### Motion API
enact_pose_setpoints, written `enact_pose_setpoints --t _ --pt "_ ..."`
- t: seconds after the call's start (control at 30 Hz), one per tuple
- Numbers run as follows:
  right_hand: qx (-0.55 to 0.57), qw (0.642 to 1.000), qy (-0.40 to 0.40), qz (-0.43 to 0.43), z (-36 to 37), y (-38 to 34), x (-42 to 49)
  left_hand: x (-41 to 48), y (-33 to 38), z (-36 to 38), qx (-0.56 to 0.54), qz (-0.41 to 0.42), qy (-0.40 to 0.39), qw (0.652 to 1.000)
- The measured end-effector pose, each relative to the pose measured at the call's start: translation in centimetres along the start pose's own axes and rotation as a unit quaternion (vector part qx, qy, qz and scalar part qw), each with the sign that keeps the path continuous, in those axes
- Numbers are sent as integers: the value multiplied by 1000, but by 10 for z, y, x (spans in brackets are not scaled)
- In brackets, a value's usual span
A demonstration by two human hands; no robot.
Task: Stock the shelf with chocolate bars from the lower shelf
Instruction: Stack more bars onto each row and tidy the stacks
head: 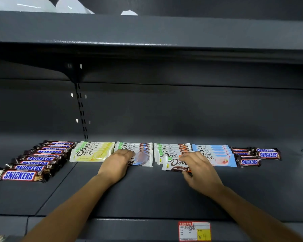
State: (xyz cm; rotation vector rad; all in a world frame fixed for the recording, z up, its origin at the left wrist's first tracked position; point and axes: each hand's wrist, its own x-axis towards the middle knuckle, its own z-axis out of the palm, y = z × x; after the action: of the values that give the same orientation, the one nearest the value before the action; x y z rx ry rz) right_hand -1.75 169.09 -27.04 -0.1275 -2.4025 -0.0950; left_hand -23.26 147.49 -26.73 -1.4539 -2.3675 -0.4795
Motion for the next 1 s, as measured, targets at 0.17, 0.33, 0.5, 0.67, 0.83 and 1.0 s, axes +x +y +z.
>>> enact_pose_setpoints --t 0.17,0.33,0.5,0.67,0.83,1.0 --pt "-9 1000 -15 -6 8 -4 9 4 0 2 -2 -28 -3 1000" --pt "-26 1000 -17 1 15 -5 17 3 2 6 -10 -38 12 999" --pt "-43 998 -21 37 23 0 20 -3 1 8 -20 -34 27 999" --pt "-2 997 -43 57 33 2 22 -2 1 10 -15 -32 29 999" --pt "31 997 -46 62 36 2 19 -3 2 10 -16 -35 35 999" --pt "39 992 -77 88 35 3 18 -3 2 12 -18 -40 38 998"
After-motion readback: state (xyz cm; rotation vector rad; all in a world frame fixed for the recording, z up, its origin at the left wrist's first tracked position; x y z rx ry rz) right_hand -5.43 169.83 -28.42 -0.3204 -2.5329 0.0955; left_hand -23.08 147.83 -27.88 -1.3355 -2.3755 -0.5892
